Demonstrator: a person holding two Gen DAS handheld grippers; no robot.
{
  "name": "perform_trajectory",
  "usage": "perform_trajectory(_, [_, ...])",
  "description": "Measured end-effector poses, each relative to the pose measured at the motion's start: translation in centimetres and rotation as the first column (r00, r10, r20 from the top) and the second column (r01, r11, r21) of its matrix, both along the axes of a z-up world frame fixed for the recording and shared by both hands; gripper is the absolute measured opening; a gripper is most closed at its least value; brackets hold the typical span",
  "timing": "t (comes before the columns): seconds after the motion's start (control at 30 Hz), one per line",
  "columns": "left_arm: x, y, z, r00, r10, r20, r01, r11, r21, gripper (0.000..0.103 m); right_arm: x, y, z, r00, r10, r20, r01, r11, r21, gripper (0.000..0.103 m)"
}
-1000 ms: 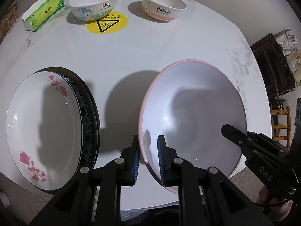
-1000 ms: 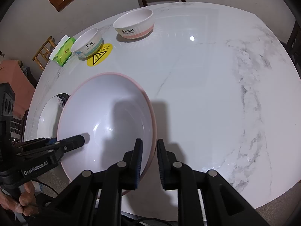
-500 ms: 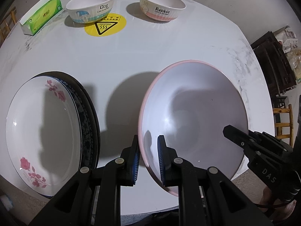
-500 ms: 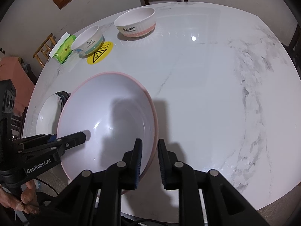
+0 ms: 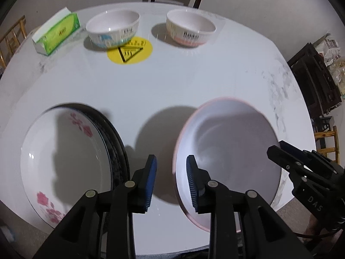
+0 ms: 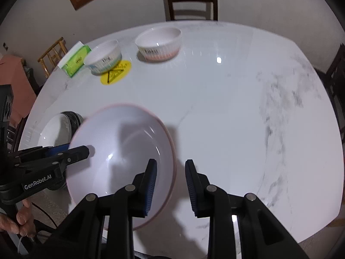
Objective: Organize plates and bowls
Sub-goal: 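Open the left tool to release the pink bowl rim, then move the left tool to the white 'Rabbit' bowl and grasp its rim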
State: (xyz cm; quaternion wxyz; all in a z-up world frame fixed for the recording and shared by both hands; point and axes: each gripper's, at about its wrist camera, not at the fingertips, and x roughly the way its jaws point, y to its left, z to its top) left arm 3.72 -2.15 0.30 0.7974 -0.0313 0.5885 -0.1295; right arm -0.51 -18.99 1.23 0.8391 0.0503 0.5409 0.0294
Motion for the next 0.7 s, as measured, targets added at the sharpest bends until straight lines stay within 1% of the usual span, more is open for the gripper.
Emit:
perform_trajectory(0.07, [0.2, 0.0, 0.6, 1.000, 0.003, 0.027, -0.003, 1.000, 0.001, 0.030, 0.2, 0.2, 0.7, 1.000, 0.009, 0.023, -0.009, 1.000, -0.017, 0.028])
perform_trajectory(0.13, [0.4, 0.0, 1.2, 0.998, -0.001, 0.058, 0.000, 1.000, 0.020, 0.030, 0.5, 0.4, 1.3, 0.999, 0.021, 0.045, -0.020, 0.999, -0.037, 0.028])
perform_trajectory(0.23, [0.8, 0.0, 1.8, 0.996, 0.000, 0.090, -0.003, 0.999, 0.034, 0.031, 1.0, 0.9, 1.9, 0.997, 0.036, 0.061, -0.032, 0.998, -0.057, 0.028])
perform_trajectory(0.53, [2.8, 0.2, 2.4, 0.989, 0.030, 0.143, -0.038, 0.998, 0.055, 0.031, 2.5, 1.5, 2.3, 0.993, 0.076, 0.087, -0.066, 0.991, -0.114, 0.028])
perform_trajectory(0.7, [4.6, 0.0, 2.4, 0.988, 0.043, 0.147, -0.052, 0.997, 0.058, 0.031, 3.7, 1.1, 2.2, 0.993, 0.079, 0.090, -0.066, 0.989, -0.135, 0.028])
